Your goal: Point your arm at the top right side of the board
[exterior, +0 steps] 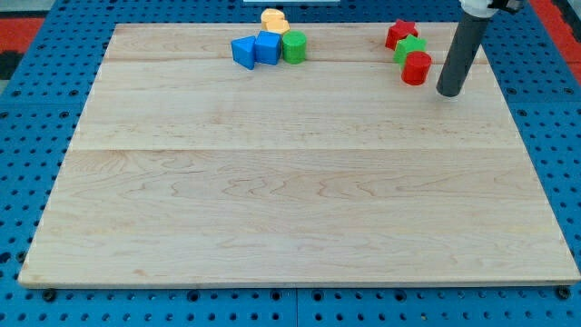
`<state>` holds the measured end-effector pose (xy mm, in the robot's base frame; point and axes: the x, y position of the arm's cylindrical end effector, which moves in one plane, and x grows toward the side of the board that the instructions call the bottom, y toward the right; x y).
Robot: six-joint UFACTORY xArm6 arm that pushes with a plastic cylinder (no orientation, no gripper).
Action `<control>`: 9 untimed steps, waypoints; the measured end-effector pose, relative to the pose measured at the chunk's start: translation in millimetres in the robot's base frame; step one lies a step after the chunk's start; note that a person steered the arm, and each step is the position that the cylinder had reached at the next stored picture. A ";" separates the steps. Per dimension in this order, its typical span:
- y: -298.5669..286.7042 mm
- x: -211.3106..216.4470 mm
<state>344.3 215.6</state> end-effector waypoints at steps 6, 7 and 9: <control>90.8 -152.9; 94.9 -152.5; 59.2 -153.2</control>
